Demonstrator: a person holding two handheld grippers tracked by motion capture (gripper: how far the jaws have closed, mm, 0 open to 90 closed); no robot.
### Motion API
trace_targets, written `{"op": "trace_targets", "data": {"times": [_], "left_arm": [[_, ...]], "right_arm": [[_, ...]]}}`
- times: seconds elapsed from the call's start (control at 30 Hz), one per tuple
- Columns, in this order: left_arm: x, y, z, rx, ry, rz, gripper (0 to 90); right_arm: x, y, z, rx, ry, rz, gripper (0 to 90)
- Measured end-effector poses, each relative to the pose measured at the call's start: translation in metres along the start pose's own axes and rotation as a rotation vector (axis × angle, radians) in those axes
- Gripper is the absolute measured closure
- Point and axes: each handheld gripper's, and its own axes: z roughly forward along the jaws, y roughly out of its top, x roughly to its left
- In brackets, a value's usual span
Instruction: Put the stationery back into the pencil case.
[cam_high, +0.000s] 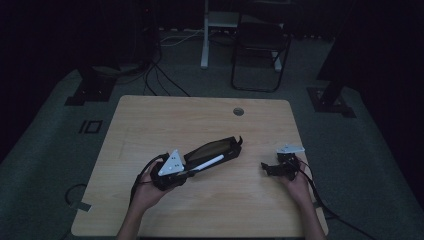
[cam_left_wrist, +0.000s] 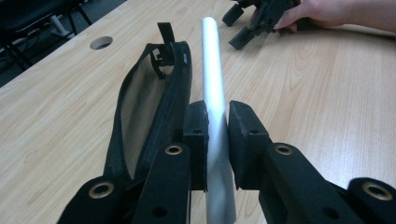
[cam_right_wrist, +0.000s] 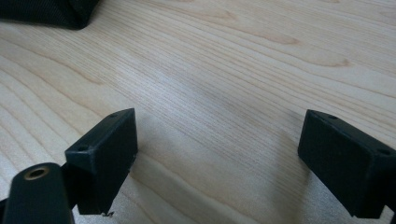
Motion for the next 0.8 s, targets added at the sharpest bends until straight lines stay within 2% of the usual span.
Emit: {"op": "trace_targets", "data": {"times": [0.8], "left_arm": [[0.014,0.015,-0.014,-0.027,0.035,0.014,78.5]], "right_arm": [[0.0,0.0,0.0,-0.001,0.0,0.0,12.0]]}}
